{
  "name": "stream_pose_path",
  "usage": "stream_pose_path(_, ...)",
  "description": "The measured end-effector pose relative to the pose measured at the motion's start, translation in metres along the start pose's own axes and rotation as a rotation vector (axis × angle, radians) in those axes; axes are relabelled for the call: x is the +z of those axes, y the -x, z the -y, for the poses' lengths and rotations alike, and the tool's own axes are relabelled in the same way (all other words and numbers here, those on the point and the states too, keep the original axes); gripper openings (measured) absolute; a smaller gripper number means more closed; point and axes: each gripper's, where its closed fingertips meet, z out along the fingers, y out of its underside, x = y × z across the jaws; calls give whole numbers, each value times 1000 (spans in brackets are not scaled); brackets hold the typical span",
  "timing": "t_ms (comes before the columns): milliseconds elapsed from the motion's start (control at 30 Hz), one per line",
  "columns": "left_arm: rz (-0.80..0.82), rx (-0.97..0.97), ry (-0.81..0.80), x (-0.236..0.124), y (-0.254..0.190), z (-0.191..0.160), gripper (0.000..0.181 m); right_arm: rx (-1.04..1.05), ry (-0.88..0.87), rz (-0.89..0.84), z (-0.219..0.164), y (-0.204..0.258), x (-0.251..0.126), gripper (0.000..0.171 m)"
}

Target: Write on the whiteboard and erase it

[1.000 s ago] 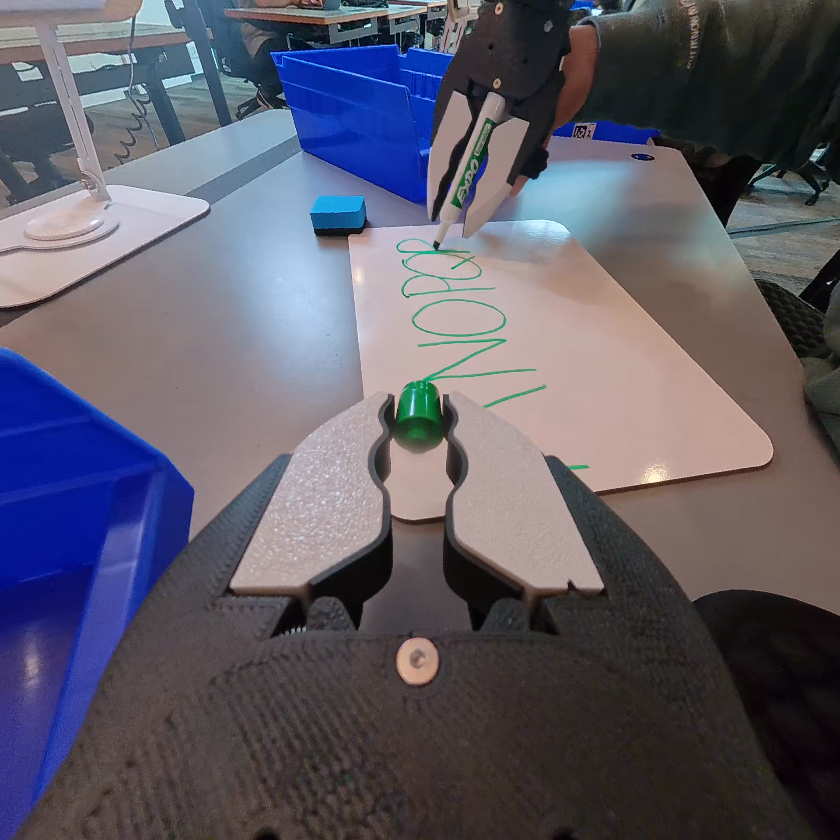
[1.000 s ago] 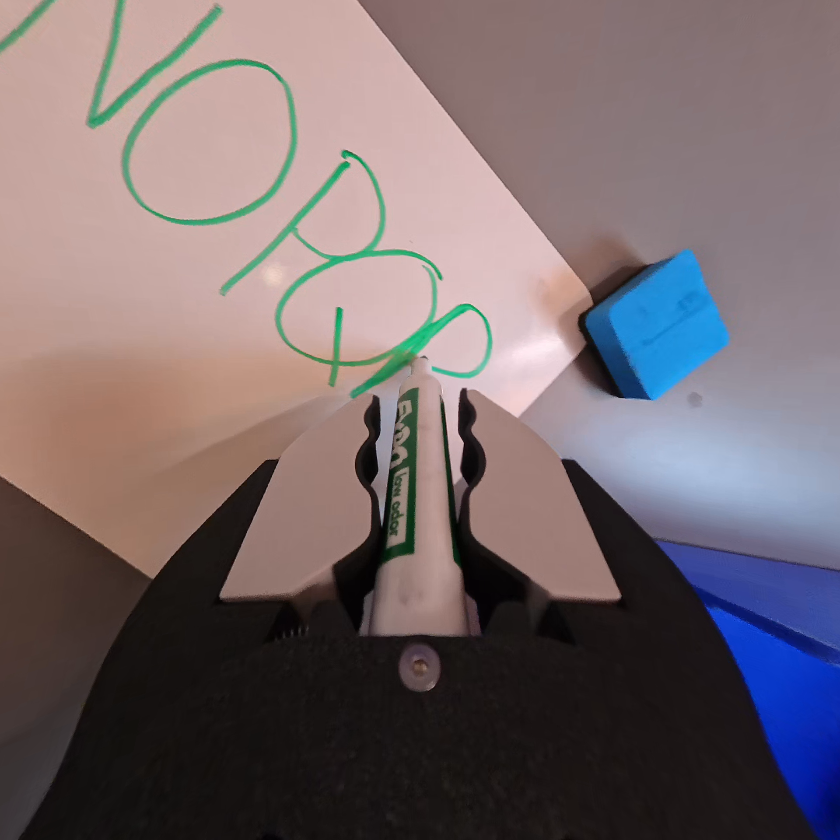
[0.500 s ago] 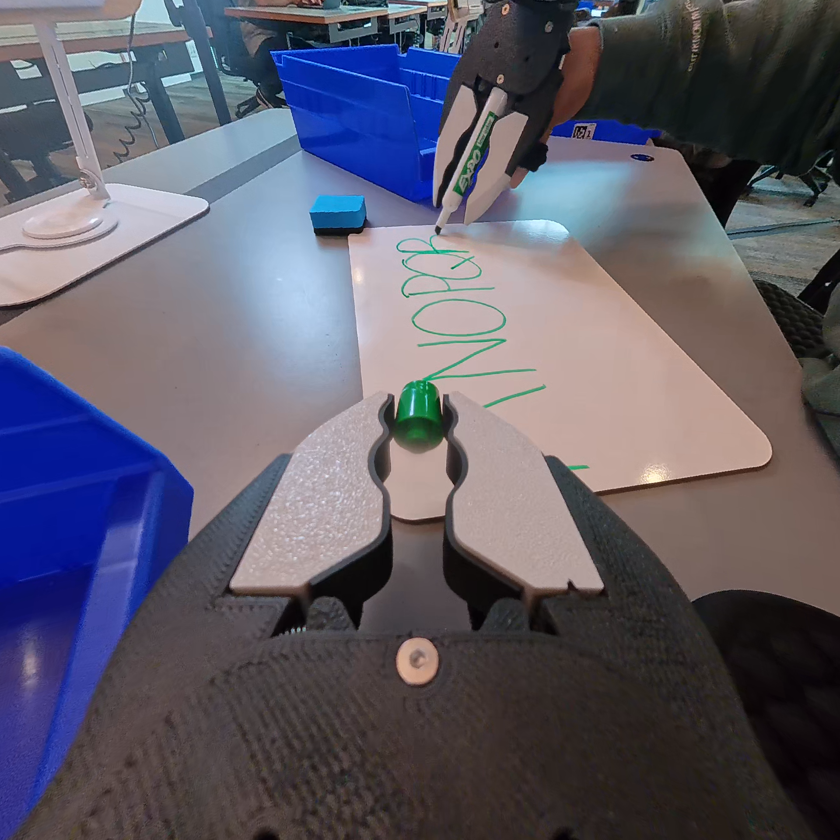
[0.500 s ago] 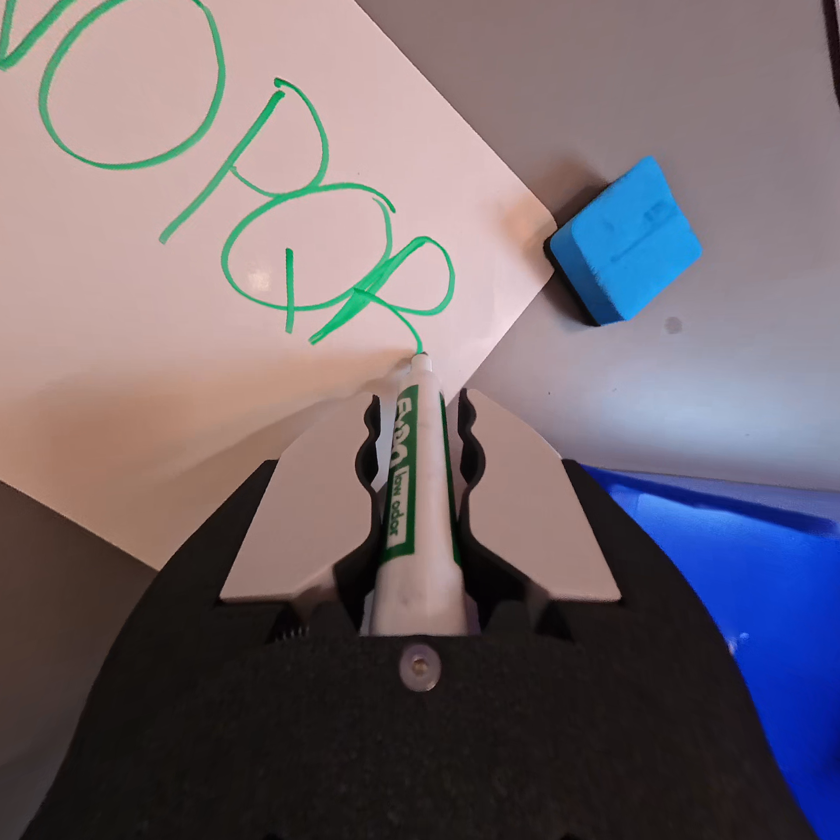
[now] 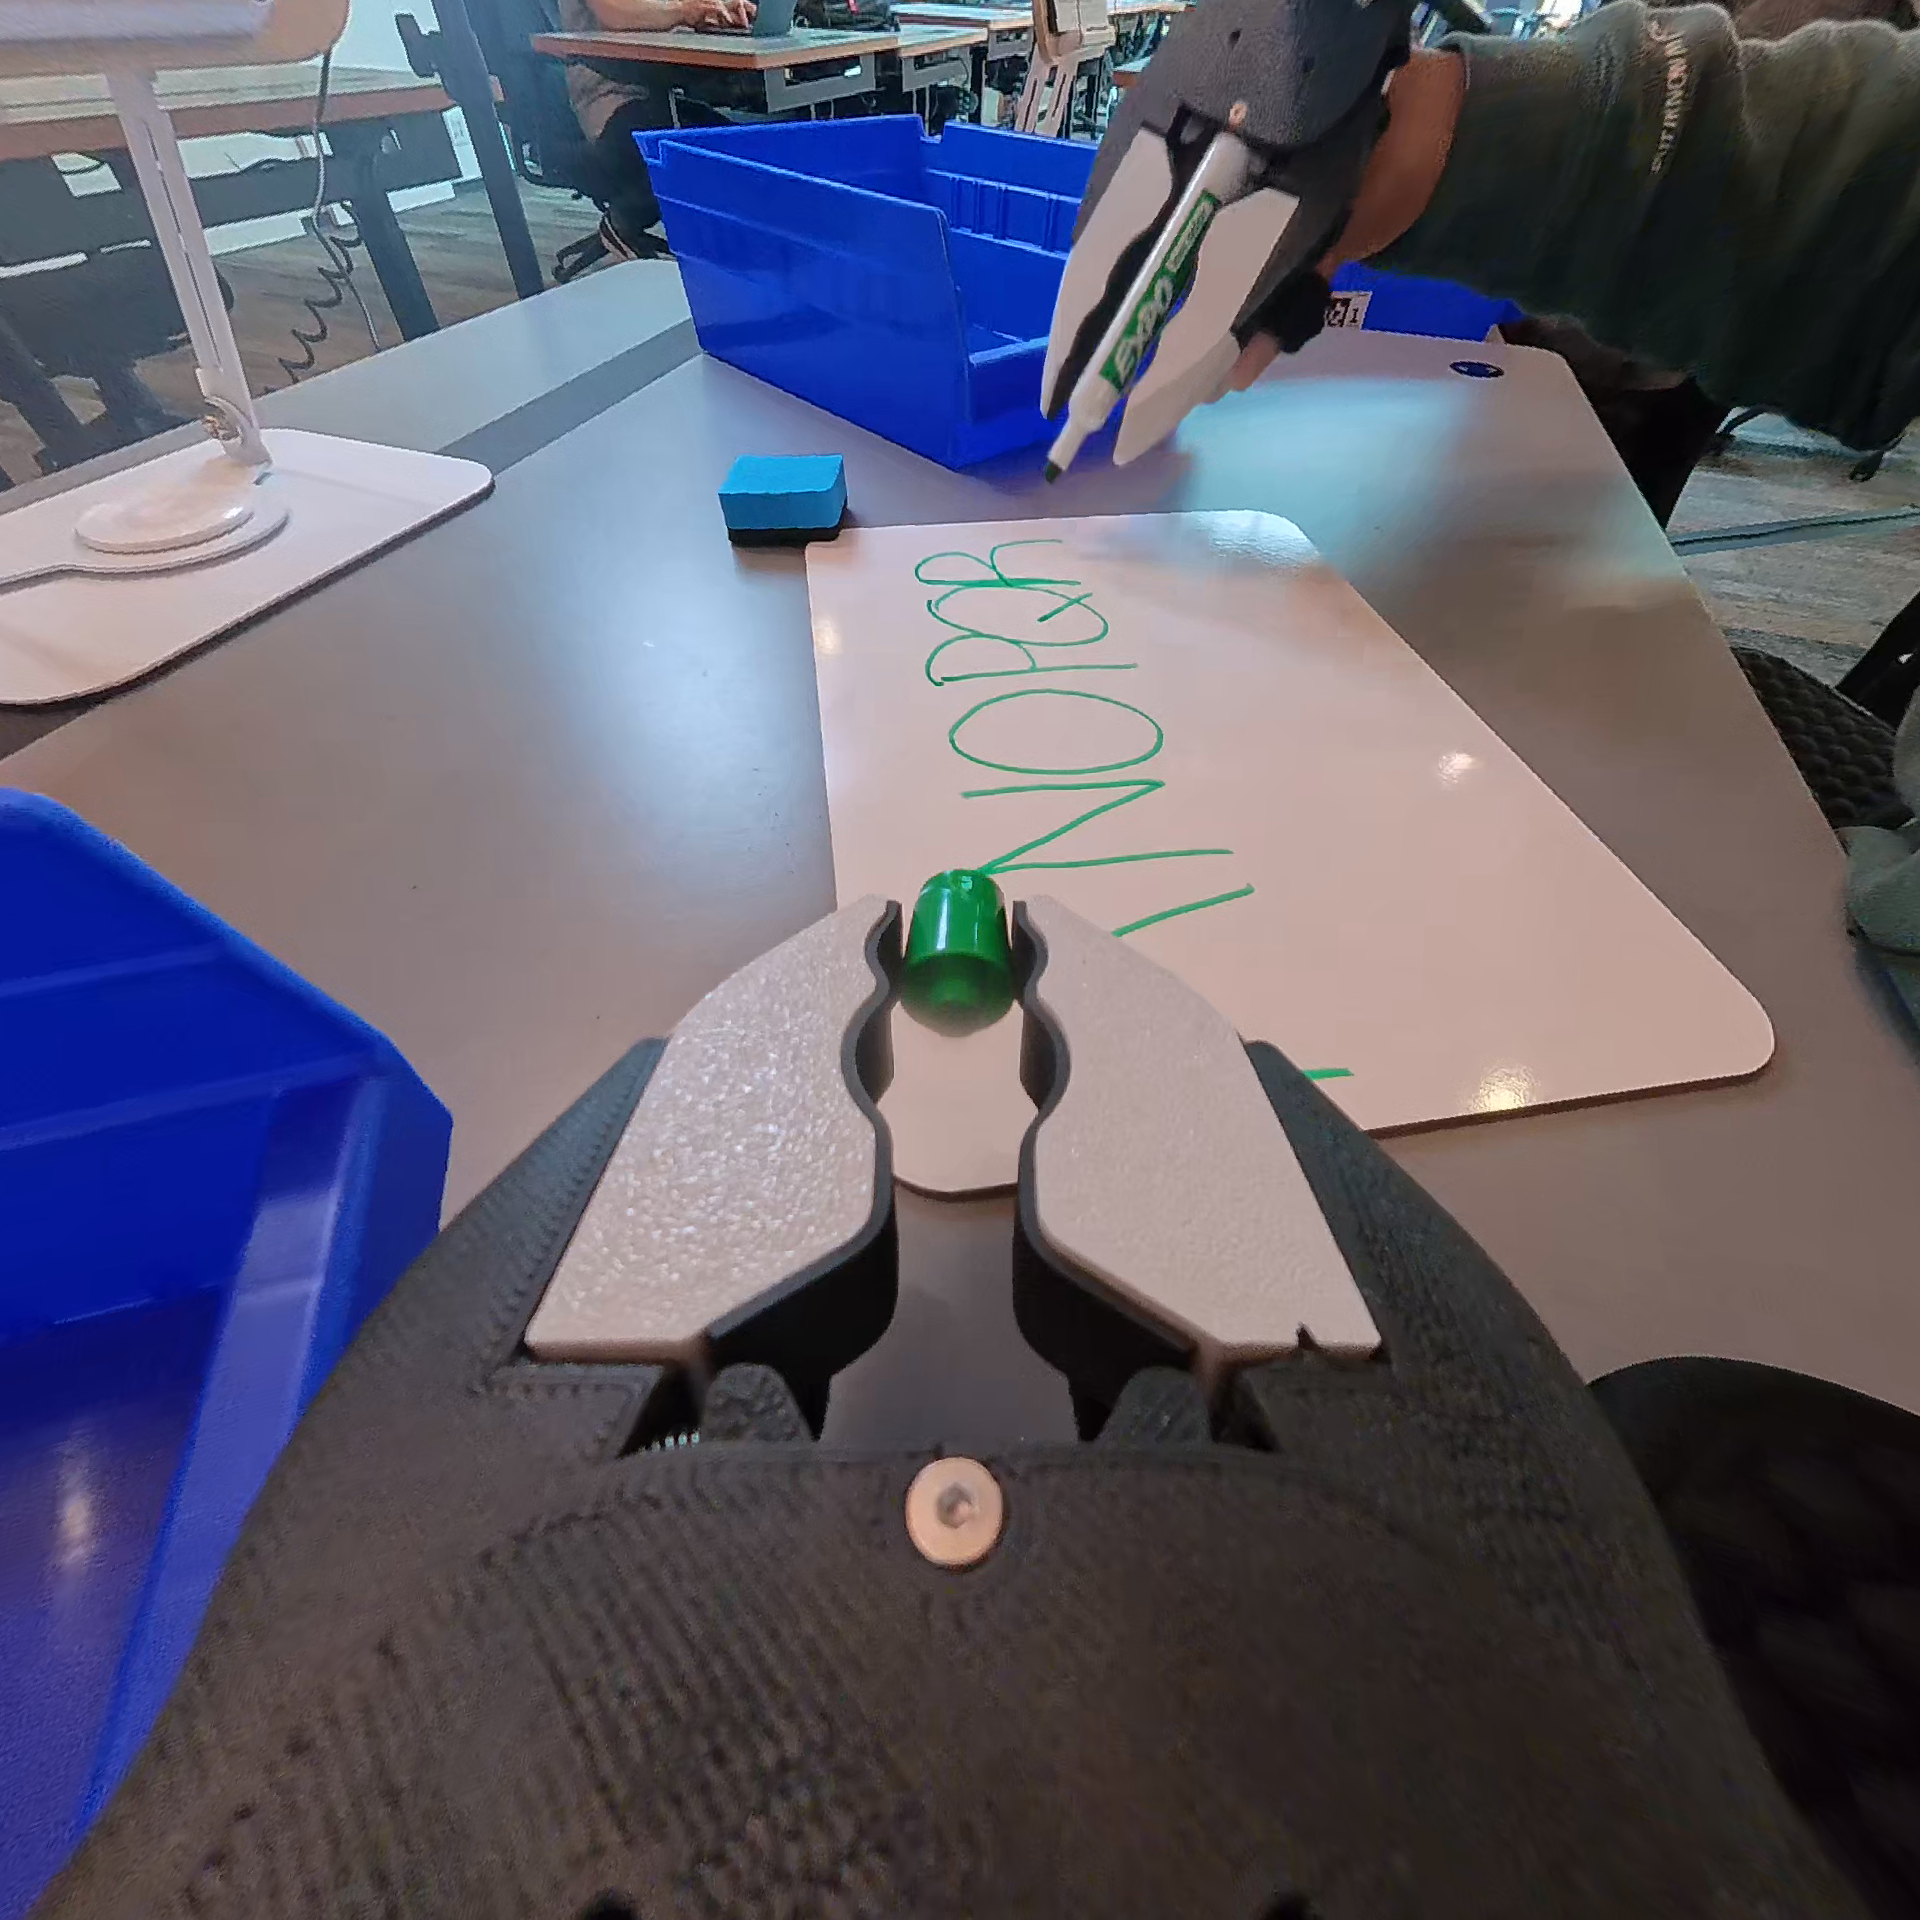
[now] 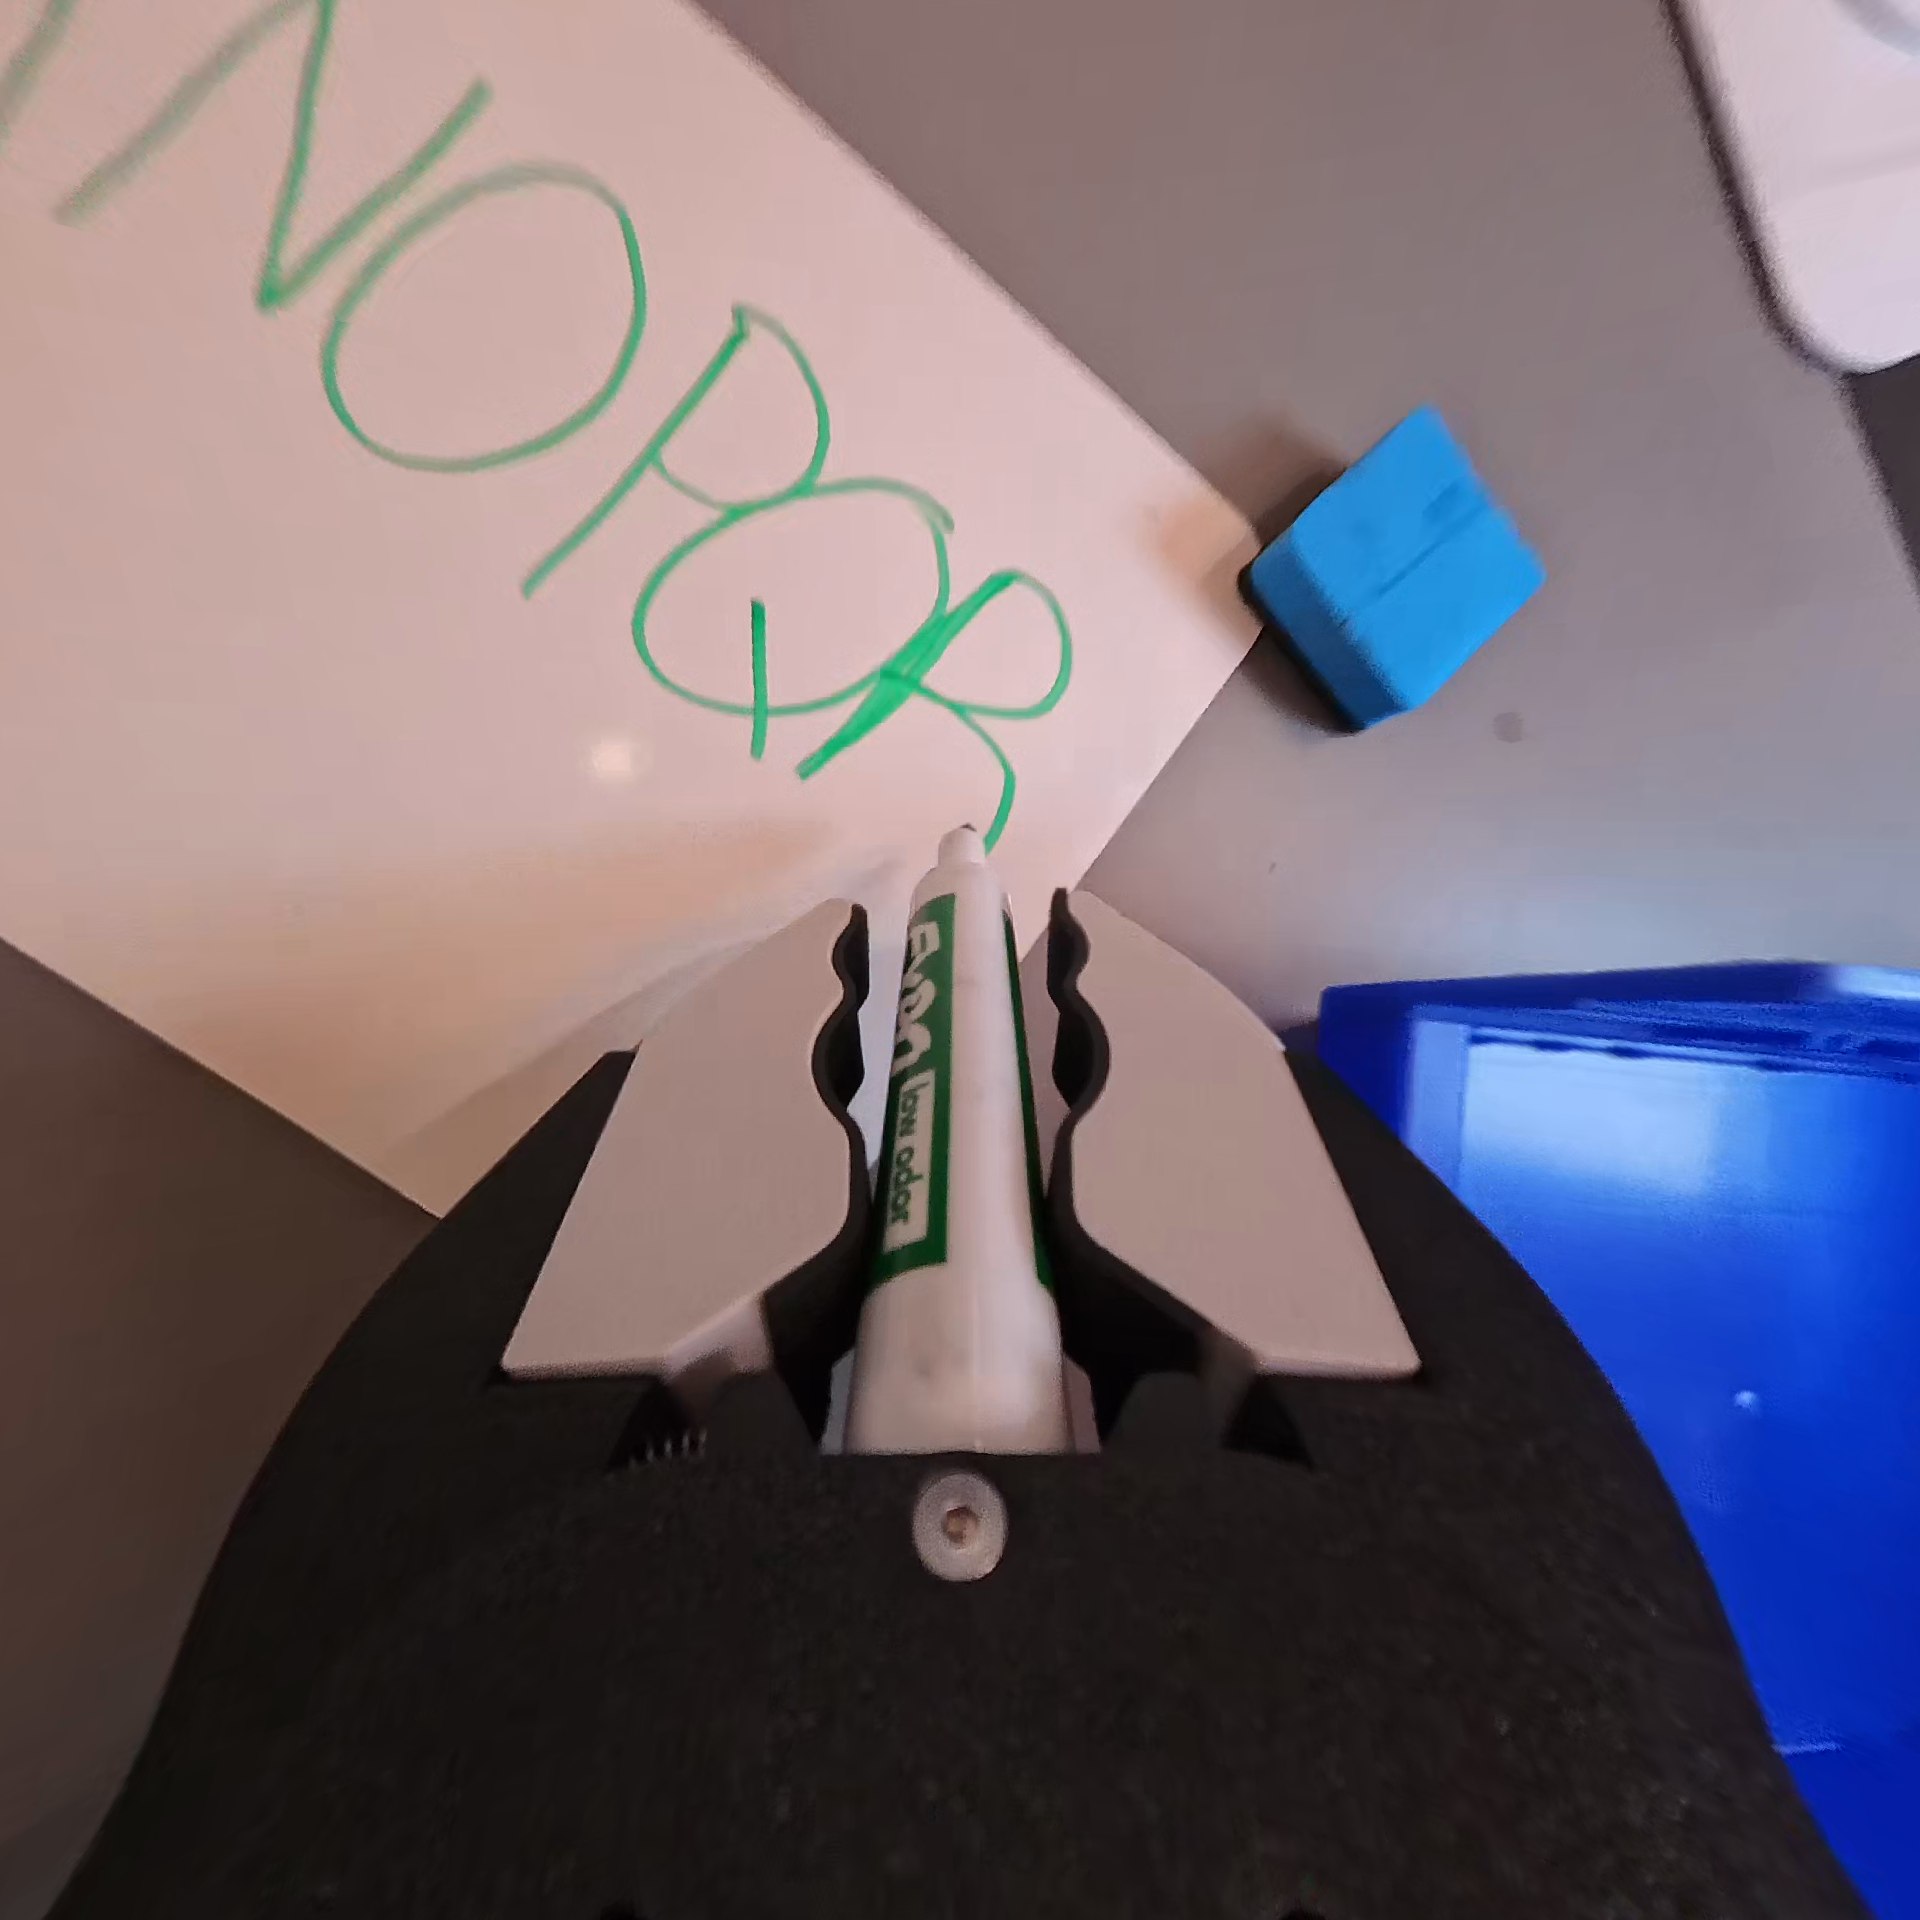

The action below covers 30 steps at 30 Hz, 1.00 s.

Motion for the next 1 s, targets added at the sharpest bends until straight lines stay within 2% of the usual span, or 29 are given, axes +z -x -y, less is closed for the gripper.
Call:
stream_pose_path(133, -55, 29, -75, -1, -14, 14, 20, 20, -286, -2, 45, 11, -26, 34)
stream_pose_path(267, -133, 96, -193, 5, -48, 44, 20, -11, -592, 131, 95, 61, -42, 34)
stream_pose_path(333, -158, 140, -239, 10, -65, 58, 20, -42, -694, 209, 116, 91, -42, 34)
stream_pose_path(467, -107, 253, -285, 15, -82, 77, 20, -21, -824, 393, 148, 138, -38, 34)
stream_pose_path(633, -79, 380, -277, 18, -96, 81, 20, 57, -908, 578, 169, 161, -41, 34)
stream_pose_path(1000, -37, 563, -196, 29, -108, 68, 20, 135, -829, 775, 174, 194, -23, 33)
